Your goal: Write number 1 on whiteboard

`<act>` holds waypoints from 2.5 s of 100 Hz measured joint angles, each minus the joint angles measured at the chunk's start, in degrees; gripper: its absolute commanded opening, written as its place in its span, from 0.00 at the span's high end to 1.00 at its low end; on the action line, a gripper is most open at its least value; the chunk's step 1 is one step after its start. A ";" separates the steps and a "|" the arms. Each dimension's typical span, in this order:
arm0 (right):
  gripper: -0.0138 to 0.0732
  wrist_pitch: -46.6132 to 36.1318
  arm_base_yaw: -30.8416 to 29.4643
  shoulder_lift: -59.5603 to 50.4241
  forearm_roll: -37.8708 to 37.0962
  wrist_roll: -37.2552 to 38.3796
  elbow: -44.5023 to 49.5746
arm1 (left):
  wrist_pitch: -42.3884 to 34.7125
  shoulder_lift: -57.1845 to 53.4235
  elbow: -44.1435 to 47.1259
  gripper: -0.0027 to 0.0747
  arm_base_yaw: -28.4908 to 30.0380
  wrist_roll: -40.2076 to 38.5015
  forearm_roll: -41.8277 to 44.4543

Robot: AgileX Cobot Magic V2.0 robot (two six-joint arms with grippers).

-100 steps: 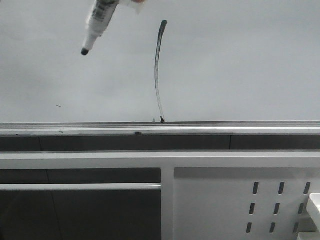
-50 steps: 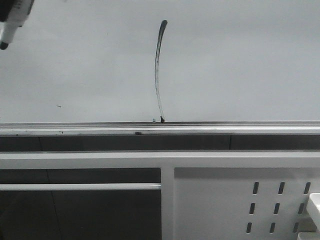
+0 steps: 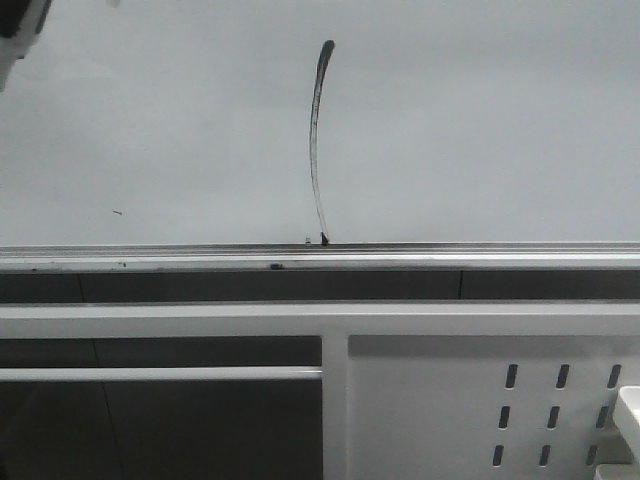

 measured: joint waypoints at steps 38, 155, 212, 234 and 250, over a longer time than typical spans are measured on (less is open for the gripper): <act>0.92 0.03 0.00 0.00 0.12 0.00 0.00 | -0.10 0.00 0.00 0.82 0.00 0.00 -0.19; 0.35 -5.40 0.00 -3.43 -2.40 -0.02 0.00 | -5.43 0.00 1.83 0.99 0.00 0.57 -3.55; 0.90 4.65 0.00 -31.36 -21.85 7.18 11.01 | -52.24 9.64 12.55 0.99 0.00 0.16 -21.90; 0.90 5.41 0.00 -44.44 -39.40 23.66 21.07 | -56.15 19.84 11.79 0.99 0.00 -1.38 -23.88; 0.91 8.33 0.00 -49.95 -44.31 30.44 24.87 | -58.47 24.79 9.88 0.99 0.00 -1.91 -23.99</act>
